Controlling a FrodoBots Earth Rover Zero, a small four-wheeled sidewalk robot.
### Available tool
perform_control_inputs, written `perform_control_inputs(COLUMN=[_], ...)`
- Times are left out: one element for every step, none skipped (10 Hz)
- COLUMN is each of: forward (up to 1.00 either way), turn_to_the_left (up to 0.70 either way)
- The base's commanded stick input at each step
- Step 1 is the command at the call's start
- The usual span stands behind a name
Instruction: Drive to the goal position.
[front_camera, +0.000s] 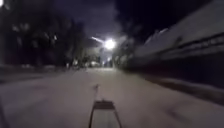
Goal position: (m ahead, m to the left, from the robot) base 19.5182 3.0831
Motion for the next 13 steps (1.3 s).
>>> perform_control_inputs(forward=[1.00,1.00,1.00,1.00,1.00,1.00,1.00,1.00,1.00,1.00,1.00,1.00,1.00], turn_to_the_left=[0.00,-0.29,-0.39,-0.40,-0.40,-0.40,-0.06,0.00,0.00,0.00,0.00,0.00,0.00])
